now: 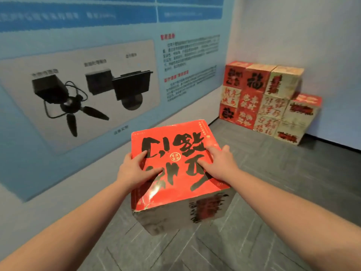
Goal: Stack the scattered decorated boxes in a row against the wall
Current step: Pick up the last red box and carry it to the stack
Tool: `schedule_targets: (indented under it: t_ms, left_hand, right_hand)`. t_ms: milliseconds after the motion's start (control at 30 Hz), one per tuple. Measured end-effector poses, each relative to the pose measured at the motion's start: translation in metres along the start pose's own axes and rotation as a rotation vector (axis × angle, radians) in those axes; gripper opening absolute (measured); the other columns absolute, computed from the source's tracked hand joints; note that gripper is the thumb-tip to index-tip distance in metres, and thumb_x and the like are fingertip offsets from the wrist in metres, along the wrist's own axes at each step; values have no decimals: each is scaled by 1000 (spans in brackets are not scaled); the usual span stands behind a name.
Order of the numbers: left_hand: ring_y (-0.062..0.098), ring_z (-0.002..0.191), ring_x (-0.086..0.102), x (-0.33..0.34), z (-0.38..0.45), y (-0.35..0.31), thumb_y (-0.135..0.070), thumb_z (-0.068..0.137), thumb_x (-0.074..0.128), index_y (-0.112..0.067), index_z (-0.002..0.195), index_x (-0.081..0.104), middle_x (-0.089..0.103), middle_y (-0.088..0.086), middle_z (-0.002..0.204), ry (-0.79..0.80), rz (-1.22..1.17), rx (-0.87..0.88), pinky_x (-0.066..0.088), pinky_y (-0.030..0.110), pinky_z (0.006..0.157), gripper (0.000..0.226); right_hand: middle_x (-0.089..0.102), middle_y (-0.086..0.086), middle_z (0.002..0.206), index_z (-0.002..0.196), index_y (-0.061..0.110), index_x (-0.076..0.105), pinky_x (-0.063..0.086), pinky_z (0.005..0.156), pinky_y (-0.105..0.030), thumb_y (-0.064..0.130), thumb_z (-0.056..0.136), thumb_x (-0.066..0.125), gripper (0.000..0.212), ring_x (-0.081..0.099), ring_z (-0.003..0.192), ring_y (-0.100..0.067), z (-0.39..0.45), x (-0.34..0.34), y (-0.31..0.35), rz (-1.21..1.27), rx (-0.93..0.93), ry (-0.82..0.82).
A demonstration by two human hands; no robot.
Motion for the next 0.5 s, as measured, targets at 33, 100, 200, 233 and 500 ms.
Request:
schedule_targets:
  t_ms: [33, 100, 200, 233, 500]
  left_hand:
    - [24, 127, 45, 16, 17, -20, -60, 64, 77, -28, 143, 41, 39, 8, 137, 24, 7, 34, 37, 36, 107, 92]
    - [25, 127, 44, 50, 48, -61, -57, 66, 77, -27, 143, 42, 39, 9, 138, 62, 28, 89, 36, 35, 108, 90]
    - [26, 130, 42, 107, 85, -123, -56, 67, 77, -27, 142, 43, 37, 11, 141, 115, 50, 145, 34, 34, 109, 88]
    - [26, 130, 42, 126, 96, -143, -57, 67, 77, -26, 142, 43, 37, 11, 141, 137, 51, 158, 34, 34, 109, 88]
    - [26, 131, 41, 246, 189, -292, -60, 66, 75, -24, 144, 39, 37, 11, 141, 261, 65, 285, 32, 34, 109, 94]
  right_hand:
    - [37, -14, 122, 141, 34, 41, 42, 101, -44, 57, 84, 59, 63, 47, 117, -39, 9, -9, -21, 1, 36, -17]
    - [38, -16, 122, 140, 33, 42, 42, 102, -44, 57, 84, 58, 64, 46, 118, -40, 28, -28, -65, 1, 98, -50]
    - [37, -16, 123, 142, 33, 39, 43, 101, -46, 58, 84, 57, 66, 46, 118, -41, 53, -58, -135, 7, 190, -67]
    - [36, -16, 124, 143, 33, 38, 42, 101, -46, 58, 85, 56, 66, 45, 118, -41, 62, -69, -158, 6, 220, -64]
    - [35, -15, 126, 143, 32, 38, 42, 100, -46, 58, 87, 53, 64, 43, 119, -40, 137, -159, -299, -5, 374, -122]
Point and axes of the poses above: each hand's wrist, its own z-axis towards the middle knuckle, its own x-axis out of the palm, y = z × x, the point moved 2 cm from there along z, towards the middle knuckle
